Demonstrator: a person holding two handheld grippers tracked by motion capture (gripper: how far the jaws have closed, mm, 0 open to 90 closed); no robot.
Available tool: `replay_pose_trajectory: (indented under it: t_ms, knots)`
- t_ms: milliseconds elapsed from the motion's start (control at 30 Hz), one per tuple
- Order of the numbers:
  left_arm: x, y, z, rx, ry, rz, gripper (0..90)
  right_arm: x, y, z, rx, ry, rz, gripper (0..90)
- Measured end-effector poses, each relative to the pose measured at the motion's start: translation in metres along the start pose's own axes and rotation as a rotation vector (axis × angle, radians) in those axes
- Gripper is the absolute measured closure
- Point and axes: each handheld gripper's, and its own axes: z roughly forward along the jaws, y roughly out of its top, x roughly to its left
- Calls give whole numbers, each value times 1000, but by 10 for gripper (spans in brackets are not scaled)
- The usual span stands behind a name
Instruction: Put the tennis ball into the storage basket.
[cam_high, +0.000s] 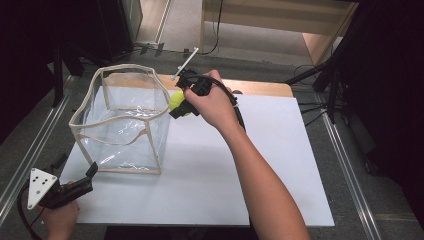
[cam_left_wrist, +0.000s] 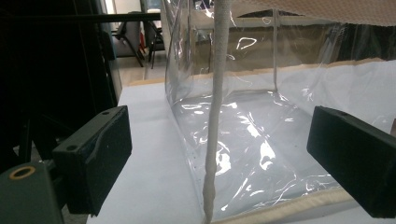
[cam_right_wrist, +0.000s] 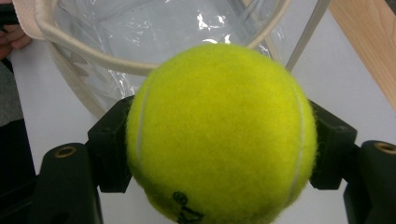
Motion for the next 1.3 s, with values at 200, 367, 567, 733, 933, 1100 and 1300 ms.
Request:
replay_pose_trajectory:
  t_ms: [200,367,567,733,933,1100,1300]
  knots:
    - [0,0,0,-1,0,-1,69,0,9,-7,5,-7,-12,240]
    - [0,0,0,-1,2,-5,69,2,15,-8,-6,-5,-21,240]
    - [0,0,0,3,1,-5,69,5,26,-10,-4,-4,-37,240]
    - [0,0,0,0,2,-6,69,7,31,-10,-2,-6,-42,240]
    - [0,0,0,-3,-1,-7,69,11,40,-6,-6,1,-53,240]
    - [1,0,0,-3,-3,-8,69,14,46,-1,-13,11,-60,240]
    - [1,0,-1,1,-4,-5,69,16,51,4,-12,19,-74,240]
